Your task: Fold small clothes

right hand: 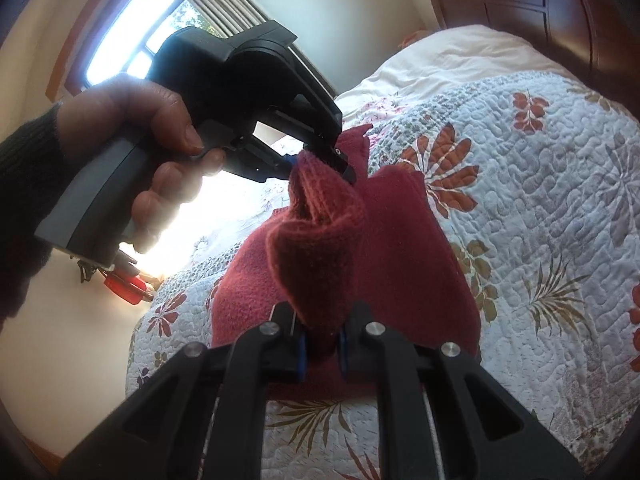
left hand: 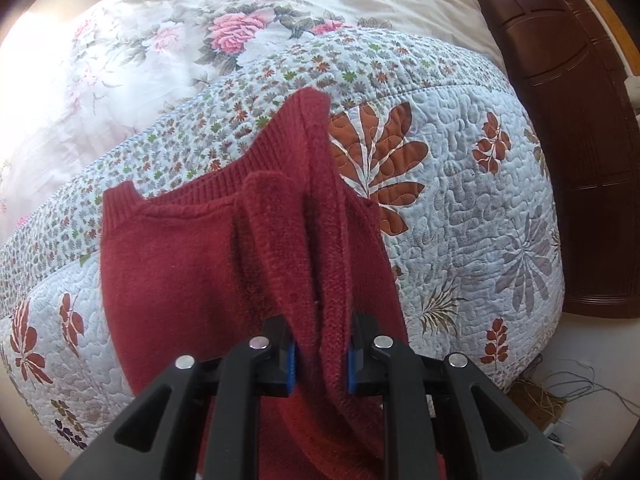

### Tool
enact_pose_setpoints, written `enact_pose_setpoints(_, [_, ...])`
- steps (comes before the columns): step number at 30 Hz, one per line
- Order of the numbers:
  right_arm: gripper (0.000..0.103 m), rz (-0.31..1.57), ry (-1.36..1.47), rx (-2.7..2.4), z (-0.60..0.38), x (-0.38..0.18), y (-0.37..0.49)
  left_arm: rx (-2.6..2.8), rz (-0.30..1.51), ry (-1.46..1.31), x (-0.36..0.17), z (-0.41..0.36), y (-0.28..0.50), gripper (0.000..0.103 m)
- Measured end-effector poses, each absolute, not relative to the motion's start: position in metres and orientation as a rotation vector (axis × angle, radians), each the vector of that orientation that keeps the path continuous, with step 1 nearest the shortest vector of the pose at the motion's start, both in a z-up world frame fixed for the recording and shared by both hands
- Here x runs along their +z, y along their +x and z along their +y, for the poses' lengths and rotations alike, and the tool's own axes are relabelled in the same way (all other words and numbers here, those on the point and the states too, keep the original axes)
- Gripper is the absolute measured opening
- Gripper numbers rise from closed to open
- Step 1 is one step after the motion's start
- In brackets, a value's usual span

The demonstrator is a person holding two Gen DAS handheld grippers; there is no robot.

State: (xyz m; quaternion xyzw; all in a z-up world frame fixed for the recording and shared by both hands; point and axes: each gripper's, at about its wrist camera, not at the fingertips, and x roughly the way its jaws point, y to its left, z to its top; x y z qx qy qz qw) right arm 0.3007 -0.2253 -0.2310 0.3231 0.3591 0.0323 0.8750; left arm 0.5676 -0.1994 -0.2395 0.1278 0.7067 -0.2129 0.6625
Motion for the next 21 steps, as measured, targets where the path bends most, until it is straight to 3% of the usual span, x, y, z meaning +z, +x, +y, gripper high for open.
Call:
enact_pose_setpoints(2, [0.01,0.754,0.756,0.089,-0.237,-0.245,0.299,-0.47,1.58,0.273,-0.245,-0.205,0.565,0.023])
enact_pose_setpoints(4, [0.011,0.766,0.852,0.116,-0.249,-0.262,0.297,-0.49,1.567,0.2,-0.245,-0.208,0.565,0.048])
enact_pose_setpoints(7, [0.022,0.788,0.951,0.19,-0.262,-0.284,0.295,-0.556,1.538,0.059,-0.229,-0.204,0.562,0.062])
enact_pose_setpoints(9, [0.039,0.798,0.955,0.234,-0.269,-0.288,0.291,-0.598,1.489,-0.009,-0.21,-0.19,0.559,0.067])
enact_pose_setpoints(12, [0.057,0.811,0.891,0.288,-0.284,-0.28,0.282,-0.638,1.408,-0.058,-0.183,-0.15,0.545,0.072])
enact_pose_setpoints(17, [0.057,0.805,0.677,0.419,-0.302,-0.237,0.278,-0.738,1.342,-0.107,-0.17,-0.071,0.5,0.073])
enact_pose_setpoints(21, [0.067,0.94,0.504,0.564,-0.279,-0.232,0.312,-0.762,1.34,-0.195,-0.188,-0.024,0.468,0.073])
